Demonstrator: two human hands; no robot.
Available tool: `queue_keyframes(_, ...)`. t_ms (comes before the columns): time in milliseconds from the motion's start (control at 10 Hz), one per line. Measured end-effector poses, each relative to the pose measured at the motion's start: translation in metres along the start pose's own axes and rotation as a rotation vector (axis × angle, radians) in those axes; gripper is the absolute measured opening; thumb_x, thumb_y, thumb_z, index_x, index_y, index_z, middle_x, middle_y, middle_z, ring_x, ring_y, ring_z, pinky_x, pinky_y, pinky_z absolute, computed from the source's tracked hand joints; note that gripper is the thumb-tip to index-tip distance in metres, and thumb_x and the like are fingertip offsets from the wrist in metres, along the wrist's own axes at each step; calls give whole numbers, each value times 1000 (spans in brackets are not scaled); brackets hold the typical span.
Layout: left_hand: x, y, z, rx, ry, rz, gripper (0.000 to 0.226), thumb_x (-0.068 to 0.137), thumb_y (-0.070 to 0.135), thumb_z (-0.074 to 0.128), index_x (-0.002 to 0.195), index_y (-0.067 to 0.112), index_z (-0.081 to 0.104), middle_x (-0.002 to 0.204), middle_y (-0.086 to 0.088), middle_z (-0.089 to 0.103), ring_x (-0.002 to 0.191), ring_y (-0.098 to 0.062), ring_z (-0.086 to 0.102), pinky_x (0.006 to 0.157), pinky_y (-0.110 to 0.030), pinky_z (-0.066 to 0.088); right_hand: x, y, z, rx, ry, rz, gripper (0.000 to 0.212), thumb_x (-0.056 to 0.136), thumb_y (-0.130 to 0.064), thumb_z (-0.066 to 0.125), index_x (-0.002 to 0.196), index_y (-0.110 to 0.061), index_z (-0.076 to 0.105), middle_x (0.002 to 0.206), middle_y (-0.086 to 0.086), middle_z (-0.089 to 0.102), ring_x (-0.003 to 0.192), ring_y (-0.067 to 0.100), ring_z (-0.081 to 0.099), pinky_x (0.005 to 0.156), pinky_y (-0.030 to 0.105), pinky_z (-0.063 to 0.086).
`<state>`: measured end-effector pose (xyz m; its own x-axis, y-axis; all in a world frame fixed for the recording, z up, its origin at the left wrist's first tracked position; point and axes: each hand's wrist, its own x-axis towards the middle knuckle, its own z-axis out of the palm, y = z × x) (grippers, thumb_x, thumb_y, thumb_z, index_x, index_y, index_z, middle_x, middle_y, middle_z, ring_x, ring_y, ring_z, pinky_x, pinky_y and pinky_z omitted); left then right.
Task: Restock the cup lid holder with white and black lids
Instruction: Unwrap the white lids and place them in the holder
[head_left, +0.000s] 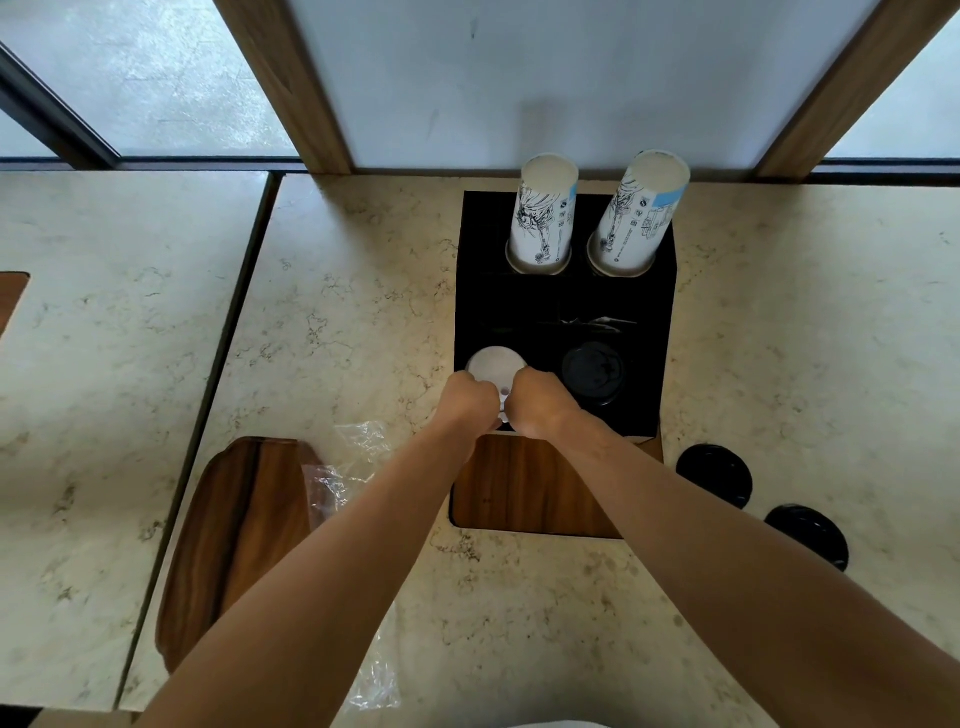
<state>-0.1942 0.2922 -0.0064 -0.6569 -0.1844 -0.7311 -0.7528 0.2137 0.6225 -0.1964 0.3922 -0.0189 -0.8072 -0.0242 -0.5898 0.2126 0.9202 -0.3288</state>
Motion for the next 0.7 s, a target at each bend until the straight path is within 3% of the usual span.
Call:
queue_keyframes(100,-5,4,-1,-186,6,-124,16,101,1,46,111,2,59,113,-17,60,104,-30,65,99,-44,54,6,7,1,112,1,-8,26,95,-5,49,115,7,62,113,22,65,93,29,59,60,23,40)
queue_keyframes(200,-1,1,0,-258,1,-171,30,101,-3,48,130,-2,55,134,-22,57,126,-36,56,105,-47,50,6,9,0,100,13,-32,29,97,-8,45,118,7,60,113,20,62,106,34,59,72,27,41)
queue_keyframes(300,-3,-5,-5,-225,-48,-114,40,99,-6,46,139,-3,52,138,-27,57,120,-36,60,97,-45,56,4,13,1,108,-9,-62,32,100,-9,44,124,7,59,128,22,58,117,32,55,76,23,35)
queue_keyframes(400,-4,-9,-8,-187,-81,-54,46,97,-9,45,141,0,50,139,-25,57,119,-37,62,88,-42,58,3,15,4,150,0,-48,32,98,-5,45,125,8,58,130,23,56,119,32,54,77,23,35)
queue_keyframes(500,-5,-9,-7,-184,-93,-28,48,96,-10,43,143,2,48,139,-23,57,122,-38,61,88,-43,58,-1,14,3,243,57,-32,29,95,2,48,120,10,58,124,26,59,114,35,58,77,26,40)
queue_keyframes(600,-8,-7,-3,-267,-71,-94,43,100,-8,42,141,3,50,137,-20,59,119,-35,61,78,-38,57,-3,15,5,284,60,-45,27,94,2,48,118,9,60,121,27,61,111,36,60,77,28,43)
queue_keyframes(700,-7,-11,-2,-201,-67,-16,49,97,-12,43,144,3,44,137,-23,56,122,-37,58,71,-32,54,-7,16,6,300,72,-66,28,93,3,47,116,7,63,117,27,63,107,36,61,76,29,45)
